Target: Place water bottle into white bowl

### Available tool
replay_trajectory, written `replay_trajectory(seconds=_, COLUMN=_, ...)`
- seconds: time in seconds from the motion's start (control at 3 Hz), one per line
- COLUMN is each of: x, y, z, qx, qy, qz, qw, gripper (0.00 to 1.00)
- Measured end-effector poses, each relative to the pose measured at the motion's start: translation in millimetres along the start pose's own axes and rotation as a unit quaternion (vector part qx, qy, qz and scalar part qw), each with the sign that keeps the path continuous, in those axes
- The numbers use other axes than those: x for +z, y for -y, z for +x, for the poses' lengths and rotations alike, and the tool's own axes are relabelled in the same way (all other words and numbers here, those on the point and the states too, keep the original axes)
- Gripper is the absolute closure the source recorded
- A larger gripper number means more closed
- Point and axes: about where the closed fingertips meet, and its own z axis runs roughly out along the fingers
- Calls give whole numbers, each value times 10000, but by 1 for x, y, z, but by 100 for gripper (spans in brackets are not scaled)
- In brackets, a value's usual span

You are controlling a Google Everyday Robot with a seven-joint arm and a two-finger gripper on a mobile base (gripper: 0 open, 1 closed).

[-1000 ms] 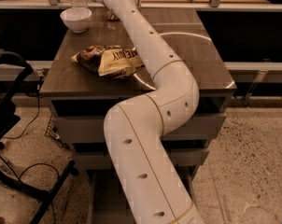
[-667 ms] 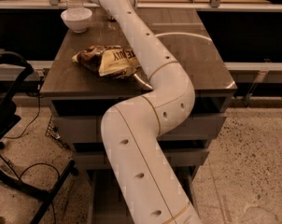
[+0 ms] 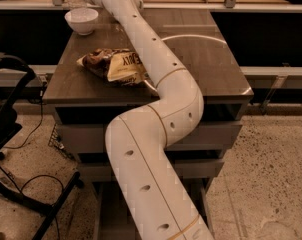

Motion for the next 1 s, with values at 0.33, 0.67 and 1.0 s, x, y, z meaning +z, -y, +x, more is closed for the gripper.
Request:
replay_trajectory(seconds=0.33, x=3, y=1, z=10, qx=-127, qy=-53, qz=30, qw=9999, gripper=100)
replay_trajectory(seconds=0.67, x=11, y=0, z=24, qx=-347, qy=-141, qz=108, qw=9992, gripper=100)
replay_trajectory(seconds=1.0, x=12, y=-2, z=25, qx=-324, qy=-144, qz=87, qw=9993, gripper=74)
